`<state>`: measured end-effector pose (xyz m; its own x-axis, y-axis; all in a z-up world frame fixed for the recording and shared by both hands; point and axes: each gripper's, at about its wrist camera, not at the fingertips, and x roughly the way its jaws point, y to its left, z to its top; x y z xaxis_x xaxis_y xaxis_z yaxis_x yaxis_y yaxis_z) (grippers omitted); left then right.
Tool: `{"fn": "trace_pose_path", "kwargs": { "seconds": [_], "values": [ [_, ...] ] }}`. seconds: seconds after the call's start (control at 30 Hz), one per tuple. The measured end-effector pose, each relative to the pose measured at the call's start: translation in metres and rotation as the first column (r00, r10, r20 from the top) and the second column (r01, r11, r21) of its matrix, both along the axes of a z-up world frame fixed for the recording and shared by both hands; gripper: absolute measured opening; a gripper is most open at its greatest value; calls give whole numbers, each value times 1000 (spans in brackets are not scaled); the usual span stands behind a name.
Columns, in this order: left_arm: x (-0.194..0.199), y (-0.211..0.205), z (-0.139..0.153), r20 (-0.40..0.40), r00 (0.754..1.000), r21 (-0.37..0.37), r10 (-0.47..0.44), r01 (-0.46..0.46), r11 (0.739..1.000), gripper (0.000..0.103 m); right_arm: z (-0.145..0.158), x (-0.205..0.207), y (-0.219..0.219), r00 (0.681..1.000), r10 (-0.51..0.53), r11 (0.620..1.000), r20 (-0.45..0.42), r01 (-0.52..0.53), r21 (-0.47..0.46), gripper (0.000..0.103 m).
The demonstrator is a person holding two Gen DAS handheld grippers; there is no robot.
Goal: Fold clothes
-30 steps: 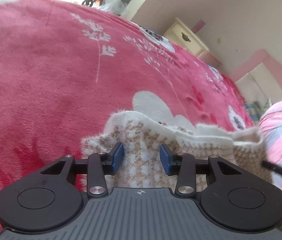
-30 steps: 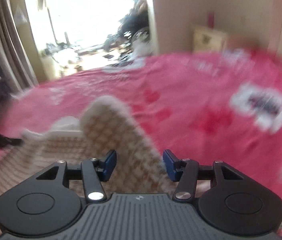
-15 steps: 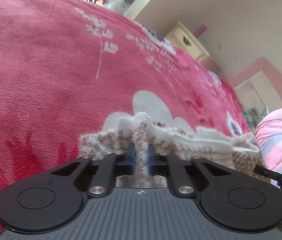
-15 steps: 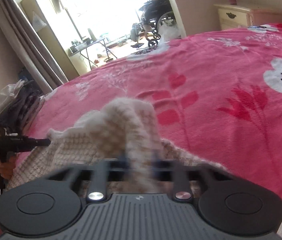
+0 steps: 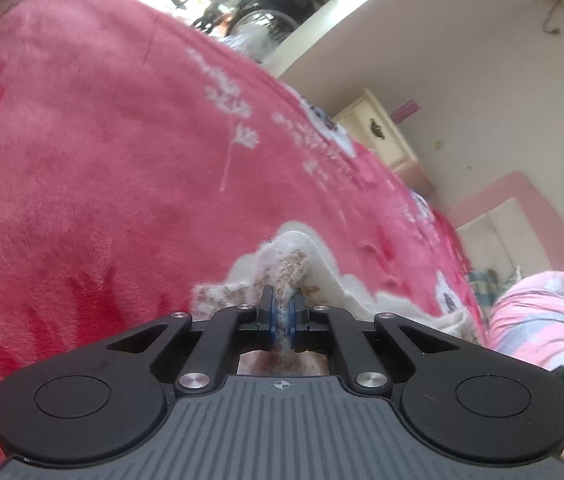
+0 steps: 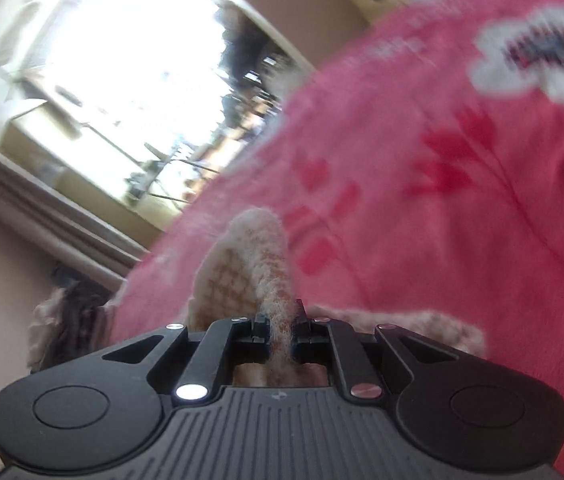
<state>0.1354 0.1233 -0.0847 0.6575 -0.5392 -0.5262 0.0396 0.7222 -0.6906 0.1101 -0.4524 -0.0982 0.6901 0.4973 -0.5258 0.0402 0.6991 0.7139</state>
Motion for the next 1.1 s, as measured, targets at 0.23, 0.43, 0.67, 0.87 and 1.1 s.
{"fn": "trace_pose_path", "kwargs": {
  "seconds": [0.23,0.43,0.67,0.87,1.1],
  "values": [
    [1,-2,11,62,998,-6,-3,3,1000,4,-1,-13,-16,994,-50,990,99,36,138,10],
    [23,-12,-32,-59,998,49,-17,20,999,9,-56,11,-16,988,-93,990,-126,105,95,17],
    [15,4,-4,-3,999,45,36,-36,998,26,-22,-19,-37,962,-271,956,-8,270,110,50],
    [-4,15,16,37,995,71,93,-95,993,28,41,-16,16,986,-61,985,157,85,-152,50],
    [-40,20,6,-67,998,18,-17,19,1000,44,63,33,195,785,606,718,129,-470,-514,53]
  ]
}}
